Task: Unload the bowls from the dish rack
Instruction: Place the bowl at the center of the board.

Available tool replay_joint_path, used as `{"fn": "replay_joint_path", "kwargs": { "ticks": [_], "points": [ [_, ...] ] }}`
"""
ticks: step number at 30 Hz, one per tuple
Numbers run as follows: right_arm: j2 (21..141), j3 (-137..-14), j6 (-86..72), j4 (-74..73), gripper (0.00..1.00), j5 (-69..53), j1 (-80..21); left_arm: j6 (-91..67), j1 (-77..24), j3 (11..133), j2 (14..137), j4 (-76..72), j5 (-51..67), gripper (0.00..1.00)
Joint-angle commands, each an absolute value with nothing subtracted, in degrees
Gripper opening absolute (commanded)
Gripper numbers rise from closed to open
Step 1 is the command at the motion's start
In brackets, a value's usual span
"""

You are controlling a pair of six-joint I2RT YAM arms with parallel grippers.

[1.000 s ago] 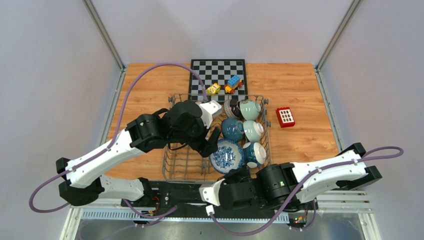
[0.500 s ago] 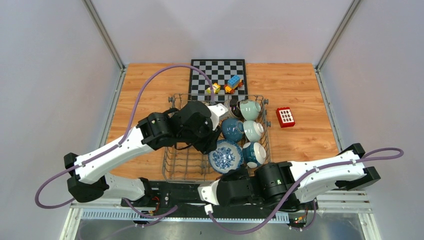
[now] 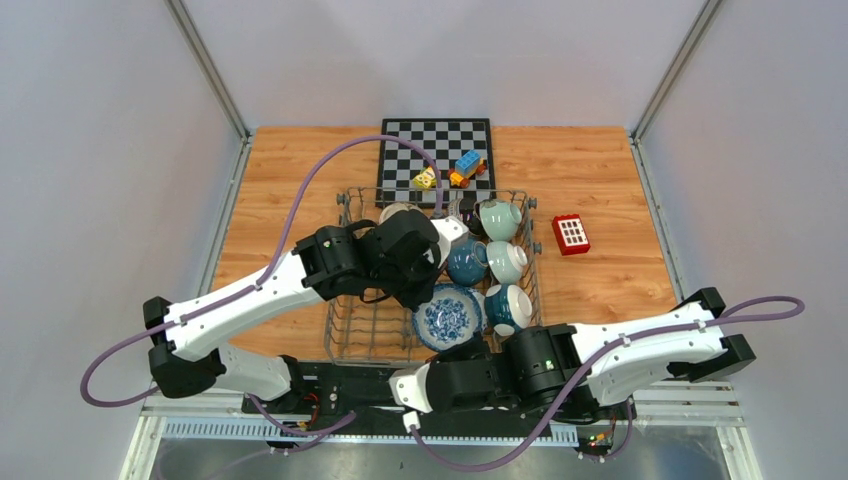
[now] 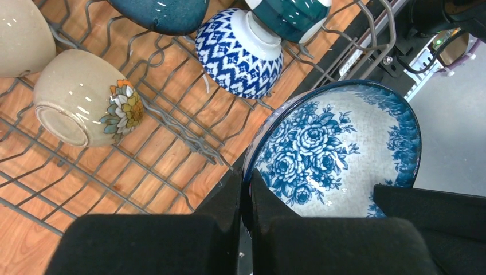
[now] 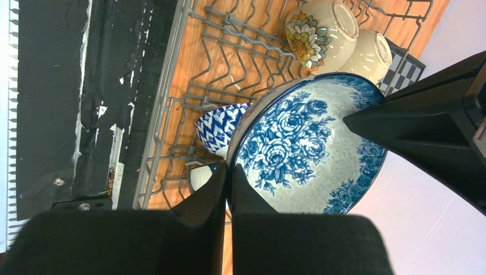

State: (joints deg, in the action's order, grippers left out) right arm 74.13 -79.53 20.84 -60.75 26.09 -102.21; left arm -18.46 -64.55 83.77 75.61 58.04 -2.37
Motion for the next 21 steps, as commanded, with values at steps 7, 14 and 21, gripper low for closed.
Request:
{"fn": "replay_joint_path", "kwargs": {
  "ticks": [7,14,21],
  "points": [
    [73.4,-83.2,15.8,-60.1,0.45,23.2,-101.8,-19.7,-64.7,83.8,72.9,57.4,-7.2,0.00],
    [73.4,-84.8,4.7,-53.2,0.75,27.1,-101.9,-23.8,-62.8,83.9,70.2,56.0,-14.4,0.00],
    [62.9,-82.5,-5.9,-42.9,0.73,28.5,-91.6,-27.4,-52.3,81.8,62.0,55.0,-17.1,0.00]
  ]
}}
